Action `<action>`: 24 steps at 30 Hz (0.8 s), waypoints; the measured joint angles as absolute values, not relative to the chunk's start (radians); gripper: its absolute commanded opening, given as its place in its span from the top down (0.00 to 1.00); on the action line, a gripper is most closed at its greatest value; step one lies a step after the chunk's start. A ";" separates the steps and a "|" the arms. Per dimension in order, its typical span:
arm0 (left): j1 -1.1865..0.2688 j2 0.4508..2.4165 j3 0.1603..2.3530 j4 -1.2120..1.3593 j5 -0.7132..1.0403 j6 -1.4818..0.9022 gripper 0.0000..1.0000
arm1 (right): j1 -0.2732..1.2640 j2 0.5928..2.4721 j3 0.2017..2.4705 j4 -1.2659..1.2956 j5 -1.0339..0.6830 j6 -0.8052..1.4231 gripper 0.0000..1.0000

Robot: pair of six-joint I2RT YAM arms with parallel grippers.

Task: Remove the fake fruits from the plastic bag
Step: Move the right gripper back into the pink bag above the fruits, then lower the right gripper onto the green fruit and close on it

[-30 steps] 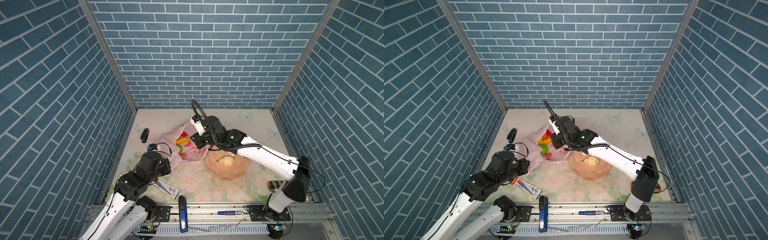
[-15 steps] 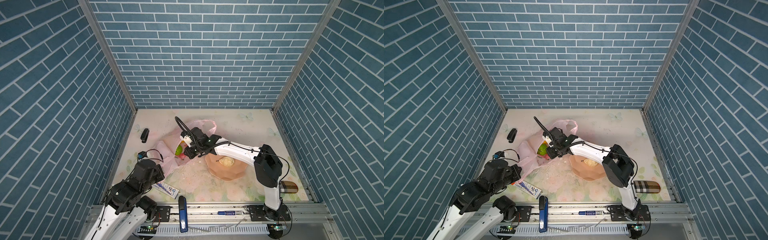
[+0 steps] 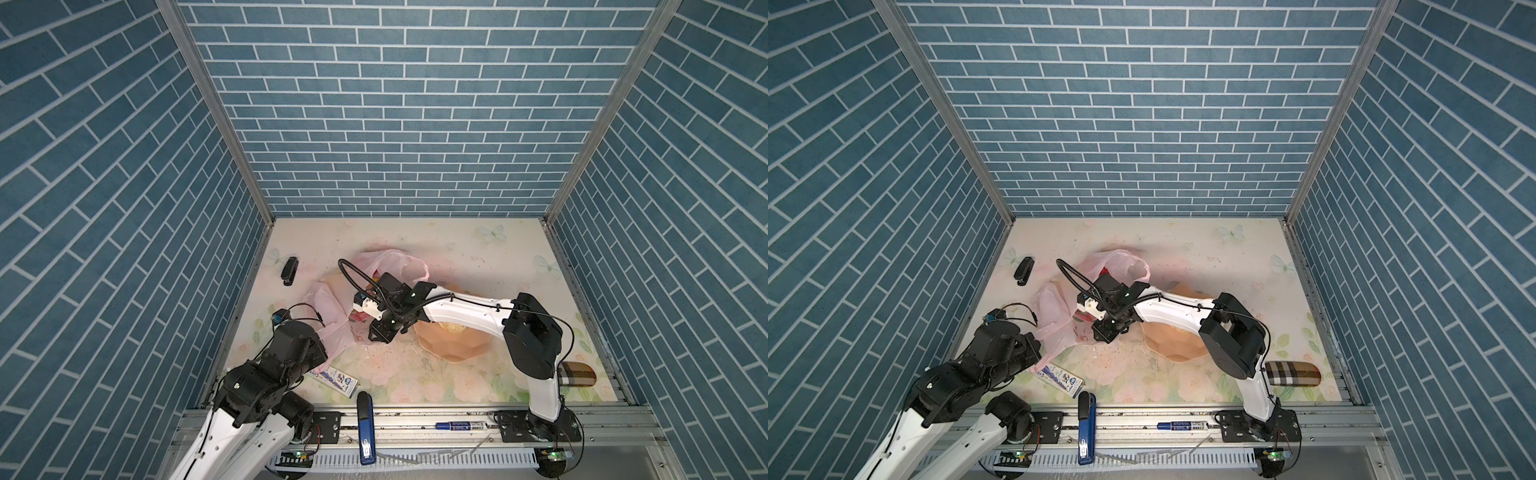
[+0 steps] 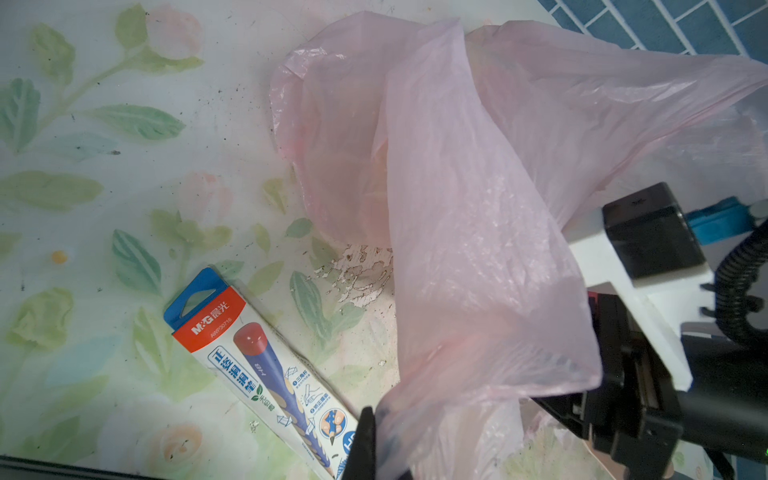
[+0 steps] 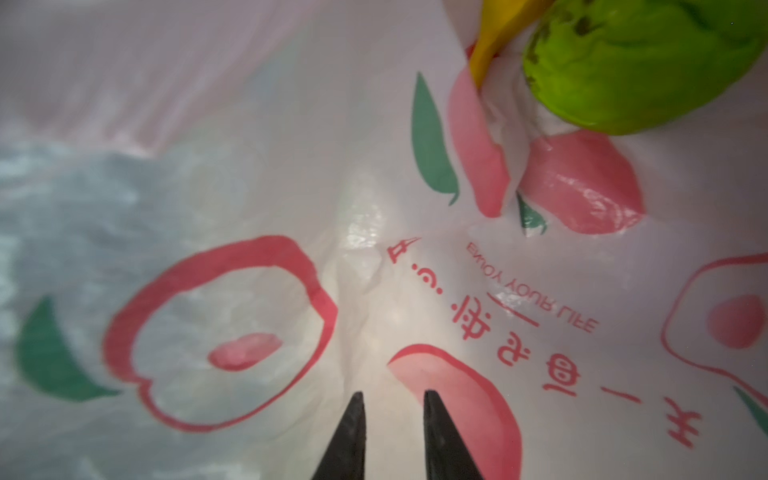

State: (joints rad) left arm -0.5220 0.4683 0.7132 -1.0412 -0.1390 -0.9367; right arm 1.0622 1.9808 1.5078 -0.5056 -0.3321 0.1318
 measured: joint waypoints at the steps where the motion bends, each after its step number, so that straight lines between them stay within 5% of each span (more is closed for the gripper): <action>1: -0.522 0.468 0.712 -1.042 -0.139 -0.939 0.95 | 1.057 1.981 1.508 -0.496 -0.314 0.139 0.64; 10: -0.522 0.433 0.706 -1.041 -0.139 -0.945 0.95 | 1.026 2.106 1.596 -0.400 -0.202 0.222 0.28; 24: -0.522 0.361 0.634 -1.079 -0.126 -0.981 0.95 | 1.023 2.243 1.774 -0.316 -0.152 0.318 0.12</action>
State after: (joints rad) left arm -0.5220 0.3607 0.6338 -1.0794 -0.1257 -0.9810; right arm 1.0225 2.2429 1.7737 -0.3161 -0.1524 0.3176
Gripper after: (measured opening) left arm 0.051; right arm 0.872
